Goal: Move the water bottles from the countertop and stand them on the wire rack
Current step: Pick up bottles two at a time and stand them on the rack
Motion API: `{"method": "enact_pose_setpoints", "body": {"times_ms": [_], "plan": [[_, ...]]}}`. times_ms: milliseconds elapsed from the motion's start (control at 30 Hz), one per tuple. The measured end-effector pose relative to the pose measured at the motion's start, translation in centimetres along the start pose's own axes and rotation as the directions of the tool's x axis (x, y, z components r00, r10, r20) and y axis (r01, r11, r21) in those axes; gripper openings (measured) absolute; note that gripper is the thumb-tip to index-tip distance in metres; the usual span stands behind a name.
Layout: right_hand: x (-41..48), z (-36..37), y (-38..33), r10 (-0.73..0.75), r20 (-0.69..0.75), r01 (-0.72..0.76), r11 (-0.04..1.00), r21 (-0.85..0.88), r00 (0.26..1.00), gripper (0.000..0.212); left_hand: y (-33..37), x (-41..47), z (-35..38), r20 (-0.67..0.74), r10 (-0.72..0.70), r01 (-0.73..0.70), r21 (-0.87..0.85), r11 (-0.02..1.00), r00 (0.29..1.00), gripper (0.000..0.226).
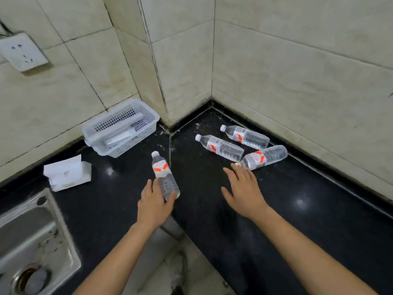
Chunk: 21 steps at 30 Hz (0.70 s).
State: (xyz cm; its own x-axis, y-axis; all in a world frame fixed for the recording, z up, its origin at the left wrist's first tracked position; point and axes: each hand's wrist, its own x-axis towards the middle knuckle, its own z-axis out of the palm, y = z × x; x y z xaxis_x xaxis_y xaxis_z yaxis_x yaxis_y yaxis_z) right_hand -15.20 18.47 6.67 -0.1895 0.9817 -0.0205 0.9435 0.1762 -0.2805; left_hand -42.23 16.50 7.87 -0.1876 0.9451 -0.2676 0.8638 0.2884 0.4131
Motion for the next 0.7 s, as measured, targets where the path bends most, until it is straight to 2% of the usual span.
{"method": "enact_pose_setpoints", "body": {"times_ms": [100, 267, 367, 433, 600, 700], "plan": [[3.0, 2.4, -0.9, 0.118, 0.092, -0.117, 0.993, -0.019, 0.989, 0.067, -2.4, 6.8, 1.4, 0.073, -0.036, 0.046, -0.142, 0.989, 0.997, 0.094], [8.4, 5.9, -3.2, 0.222, 0.209, -0.213, 0.975, -0.063, 0.952, 0.071, -3.0, 14.4, 3.0, 0.106, -0.158, 0.185, -0.333, 0.925, 0.982, 0.090], [10.9, 7.4, -4.2, 0.293, 0.241, -0.287, 0.956, -0.059, 0.925, 0.076, -2.1, 16.4, 4.8, 0.090, -0.188, 0.206, -0.275, 0.939, 0.978, 0.102], [12.2, 8.0, -4.4, 0.327, 0.243, -0.323, 0.945, -0.055, 0.913, 0.079, -1.5, 16.8, 6.0, 0.036, -0.157, 0.161, -0.194, 0.968, 0.987, 0.100], [16.3, 8.7, -2.7, 0.387, 0.115, -0.386, 0.922, -0.035, 0.915, 0.086, -1.7, 17.2, 8.1, -0.021, -0.039, 0.037, -0.090, 0.995, 0.999, 0.099], [19.2, 8.6, -0.6, 0.480, 0.094, -0.479, 0.877, -0.039, 0.872, 0.090, -1.9, 17.2, 8.3, -0.015, -0.036, 0.034, -0.083, 0.996, 0.999, 0.101]]}}
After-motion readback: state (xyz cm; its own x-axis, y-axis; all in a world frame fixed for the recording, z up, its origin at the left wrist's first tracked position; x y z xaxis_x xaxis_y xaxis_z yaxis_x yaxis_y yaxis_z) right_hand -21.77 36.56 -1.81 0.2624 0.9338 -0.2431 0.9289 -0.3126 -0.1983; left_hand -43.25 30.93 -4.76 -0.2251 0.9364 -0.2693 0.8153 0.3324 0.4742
